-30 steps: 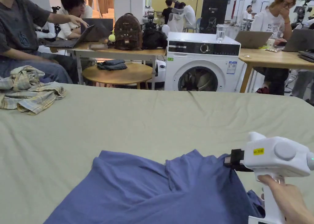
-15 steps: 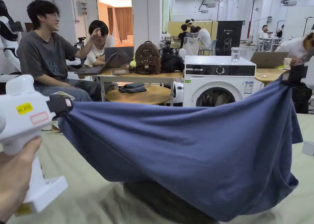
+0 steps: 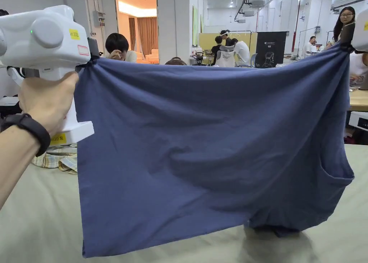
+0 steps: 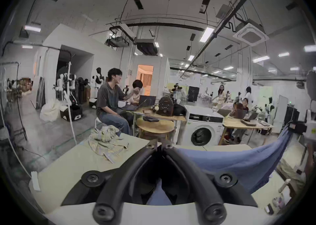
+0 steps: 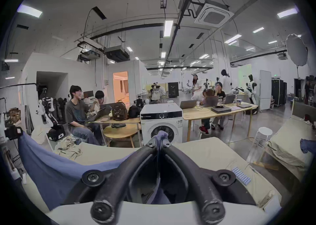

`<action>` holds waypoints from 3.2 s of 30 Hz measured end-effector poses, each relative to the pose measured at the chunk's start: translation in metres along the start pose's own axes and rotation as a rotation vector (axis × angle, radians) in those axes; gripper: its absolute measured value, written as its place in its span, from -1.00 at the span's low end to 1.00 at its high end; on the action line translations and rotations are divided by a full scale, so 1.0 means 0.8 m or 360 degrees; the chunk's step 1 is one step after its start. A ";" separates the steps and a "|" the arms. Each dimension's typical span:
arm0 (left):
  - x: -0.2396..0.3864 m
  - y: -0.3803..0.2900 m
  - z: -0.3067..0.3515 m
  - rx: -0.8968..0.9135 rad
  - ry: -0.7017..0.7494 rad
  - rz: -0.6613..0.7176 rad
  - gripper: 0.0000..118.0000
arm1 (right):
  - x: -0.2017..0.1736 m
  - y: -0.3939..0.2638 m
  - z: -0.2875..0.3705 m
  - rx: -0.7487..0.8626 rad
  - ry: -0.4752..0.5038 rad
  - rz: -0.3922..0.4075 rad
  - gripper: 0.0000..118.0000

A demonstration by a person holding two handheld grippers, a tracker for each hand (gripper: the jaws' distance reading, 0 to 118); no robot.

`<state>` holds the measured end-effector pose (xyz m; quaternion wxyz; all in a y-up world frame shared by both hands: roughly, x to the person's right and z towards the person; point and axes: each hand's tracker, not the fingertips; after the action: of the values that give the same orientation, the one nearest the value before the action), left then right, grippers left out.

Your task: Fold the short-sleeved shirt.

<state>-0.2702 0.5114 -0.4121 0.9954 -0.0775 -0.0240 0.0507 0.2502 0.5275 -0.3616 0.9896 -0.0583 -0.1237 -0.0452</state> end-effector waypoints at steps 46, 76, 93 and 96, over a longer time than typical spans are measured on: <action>-0.128 -0.506 0.281 -0.0818 -0.0249 0.0130 -1.00 | 0.132 -0.489 0.325 -0.0765 0.0136 -0.0144 -1.00; -0.002 -0.451 0.184 -0.0539 -0.0348 -0.0056 -1.00 | -0.006 -0.503 0.213 -0.0629 0.0175 0.0025 -1.00; -0.057 -0.455 0.212 -0.0598 -0.0393 -0.0103 -0.69 | 0.002 -0.503 0.231 -0.0661 0.0198 0.0093 -1.00; -0.108 -0.472 0.240 -0.0662 -0.0437 0.0006 -0.43 | 0.007 -0.502 0.243 -0.0666 0.0225 0.0078 -1.00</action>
<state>-0.3301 0.1605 -0.1667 0.9453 -0.2732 -0.1689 0.0566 0.1677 0.1546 -0.1312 0.9629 -0.2622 -0.0405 -0.0497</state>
